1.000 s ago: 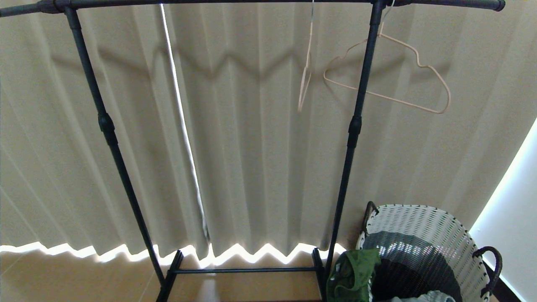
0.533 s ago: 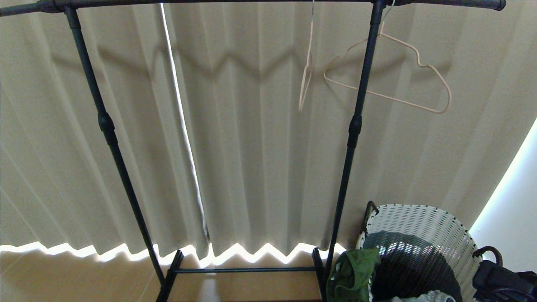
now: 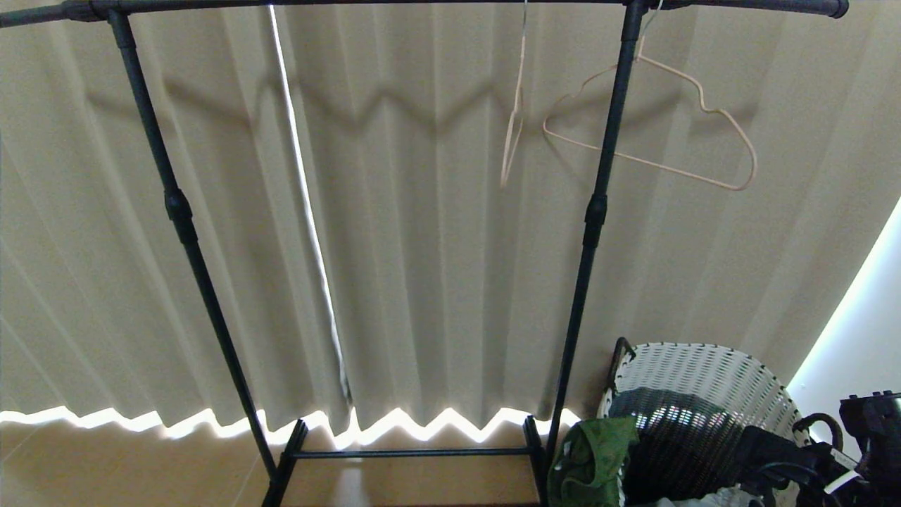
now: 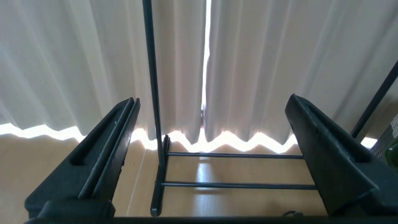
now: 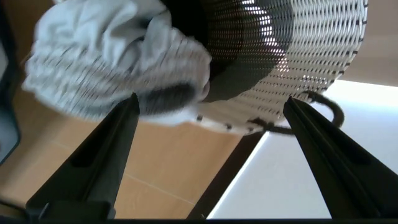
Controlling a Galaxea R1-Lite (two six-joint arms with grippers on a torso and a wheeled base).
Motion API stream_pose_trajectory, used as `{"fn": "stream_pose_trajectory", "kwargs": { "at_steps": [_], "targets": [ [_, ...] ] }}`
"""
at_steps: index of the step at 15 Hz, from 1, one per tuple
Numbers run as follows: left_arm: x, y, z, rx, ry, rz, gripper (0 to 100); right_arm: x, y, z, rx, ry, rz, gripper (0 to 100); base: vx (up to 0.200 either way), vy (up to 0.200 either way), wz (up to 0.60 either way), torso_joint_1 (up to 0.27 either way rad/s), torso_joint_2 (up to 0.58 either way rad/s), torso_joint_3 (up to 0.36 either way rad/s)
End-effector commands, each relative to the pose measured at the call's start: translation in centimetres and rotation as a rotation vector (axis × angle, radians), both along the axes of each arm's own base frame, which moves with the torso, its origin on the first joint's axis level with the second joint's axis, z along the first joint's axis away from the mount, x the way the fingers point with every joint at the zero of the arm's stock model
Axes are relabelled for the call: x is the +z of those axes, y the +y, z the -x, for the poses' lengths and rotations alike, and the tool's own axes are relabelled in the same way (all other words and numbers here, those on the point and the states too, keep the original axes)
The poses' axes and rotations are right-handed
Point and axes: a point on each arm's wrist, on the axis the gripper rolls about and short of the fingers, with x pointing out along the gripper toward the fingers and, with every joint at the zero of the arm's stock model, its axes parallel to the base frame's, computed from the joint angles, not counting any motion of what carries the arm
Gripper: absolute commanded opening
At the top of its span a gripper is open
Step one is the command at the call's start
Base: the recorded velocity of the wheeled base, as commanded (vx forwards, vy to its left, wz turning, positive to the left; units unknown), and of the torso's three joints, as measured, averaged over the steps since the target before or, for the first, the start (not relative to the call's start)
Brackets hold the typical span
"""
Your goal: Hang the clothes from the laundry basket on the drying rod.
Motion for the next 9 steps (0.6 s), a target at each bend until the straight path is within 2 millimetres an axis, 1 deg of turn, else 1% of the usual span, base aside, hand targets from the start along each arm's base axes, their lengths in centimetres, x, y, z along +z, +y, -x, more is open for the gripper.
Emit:
{"fn": "stream_pose_trajectory", "kwargs": {
  "at_steps": [1, 3, 9],
  "targets": [
    [0.01, 0.00, 0.00, 0.000, 0.000, 0.000, 100, -1.74, -0.06, -1.24, -0.011, 0.073, 0.011, 100, 0.000, 0.000, 0.00, 0.000, 0.00, 0.000],
    [0.01, 0.00, 0.00, 0.000, 0.000, 0.001, 100, -2.32, -0.24, -2.03, -0.026, 0.067, 0.017, 100, 0.000, 0.000, 0.00, 0.000, 0.00, 0.000],
    [0.01, 0.00, 0.00, 0.000, 0.000, 0.001, 100, -2.04, -0.79, -1.74, -0.058, 0.048, 0.022, 100, 0.000, 0.000, 0.00, 0.000, 0.00, 0.000]
  ]
}}
